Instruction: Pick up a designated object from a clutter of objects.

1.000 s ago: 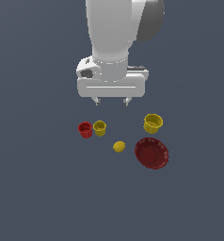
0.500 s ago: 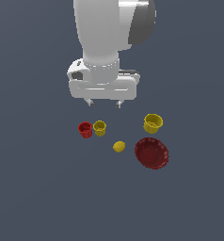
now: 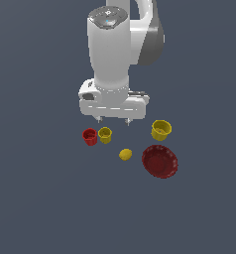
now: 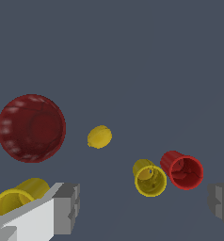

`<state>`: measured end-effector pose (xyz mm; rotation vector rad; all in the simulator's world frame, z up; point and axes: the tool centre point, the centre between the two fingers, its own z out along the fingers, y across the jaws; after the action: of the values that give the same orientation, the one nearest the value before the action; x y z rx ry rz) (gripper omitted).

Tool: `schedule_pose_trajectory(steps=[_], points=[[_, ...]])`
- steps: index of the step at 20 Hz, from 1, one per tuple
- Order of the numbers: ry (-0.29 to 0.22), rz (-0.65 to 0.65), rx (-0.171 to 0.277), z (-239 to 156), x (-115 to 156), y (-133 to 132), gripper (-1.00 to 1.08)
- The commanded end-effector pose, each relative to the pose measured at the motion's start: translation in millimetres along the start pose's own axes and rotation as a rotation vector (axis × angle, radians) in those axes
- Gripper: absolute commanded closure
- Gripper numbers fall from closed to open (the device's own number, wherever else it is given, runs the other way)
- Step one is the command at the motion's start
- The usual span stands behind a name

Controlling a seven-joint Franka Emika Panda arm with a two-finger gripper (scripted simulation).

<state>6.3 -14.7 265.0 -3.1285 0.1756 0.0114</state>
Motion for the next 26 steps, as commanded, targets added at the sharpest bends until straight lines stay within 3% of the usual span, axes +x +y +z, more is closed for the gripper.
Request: schedule_pose_trajectory(steps=[1,15,26], points=[[0.000,0.018,-0.002,19.1,3.9,-5.4,-0.92],[0.007,0.143,-0.007,151.6,9.7,-41.8,-0.92],[0.008,0.176,-0.007,186.9,4.6,-51.2,-0.92]])
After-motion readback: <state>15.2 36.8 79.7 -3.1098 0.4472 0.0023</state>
